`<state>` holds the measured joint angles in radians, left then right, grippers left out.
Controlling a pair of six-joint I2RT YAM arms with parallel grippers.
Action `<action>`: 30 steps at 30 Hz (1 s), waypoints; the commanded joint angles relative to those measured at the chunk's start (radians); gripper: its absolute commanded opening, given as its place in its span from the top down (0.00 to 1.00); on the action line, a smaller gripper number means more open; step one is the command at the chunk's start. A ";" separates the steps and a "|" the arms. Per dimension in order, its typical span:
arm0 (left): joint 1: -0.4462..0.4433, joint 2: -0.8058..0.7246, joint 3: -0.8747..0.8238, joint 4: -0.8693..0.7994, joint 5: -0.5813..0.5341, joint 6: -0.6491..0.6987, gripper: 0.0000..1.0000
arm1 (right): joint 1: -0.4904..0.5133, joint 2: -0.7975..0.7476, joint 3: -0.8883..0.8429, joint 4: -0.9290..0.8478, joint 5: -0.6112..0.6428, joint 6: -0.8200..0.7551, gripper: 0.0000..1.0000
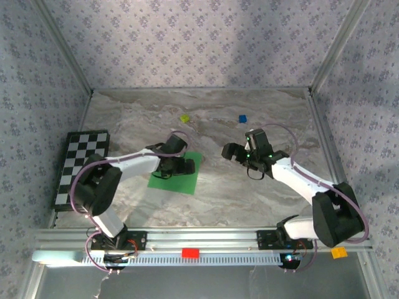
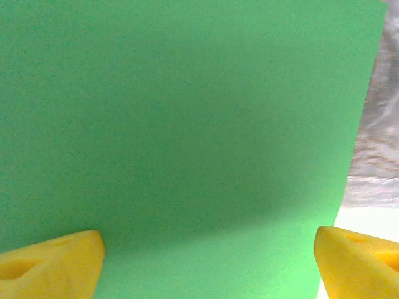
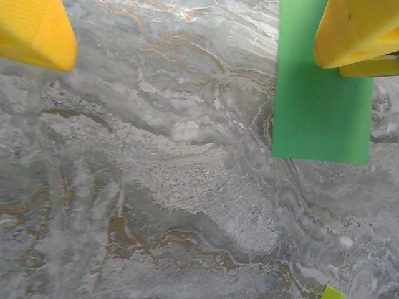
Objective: Fold a paper plane with a square sheet of paper (pick it up from the middle)
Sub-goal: Move the square sheet of paper to the center of the table.
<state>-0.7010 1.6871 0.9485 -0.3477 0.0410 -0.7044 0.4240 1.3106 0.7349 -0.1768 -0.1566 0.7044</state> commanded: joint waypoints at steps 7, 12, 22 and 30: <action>-0.097 0.023 0.100 -0.098 -0.080 -0.206 0.10 | -0.023 -0.097 -0.065 -0.060 0.038 0.030 0.00; -0.082 -0.045 0.118 -0.145 -0.166 -0.112 0.08 | -0.030 -0.135 -0.082 -0.051 0.020 0.033 0.00; -0.006 0.004 0.096 -0.171 -0.016 -0.026 0.09 | -0.025 -0.137 -0.068 -0.029 -0.018 0.036 0.00; -0.015 0.029 0.027 -0.086 0.047 -0.214 0.10 | -0.025 -0.139 -0.069 -0.041 0.005 0.056 0.00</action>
<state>-0.7067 1.7046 1.0084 -0.4568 0.0502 -0.8257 0.3988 1.1809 0.6632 -0.2066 -0.1635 0.7380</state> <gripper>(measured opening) 0.907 0.995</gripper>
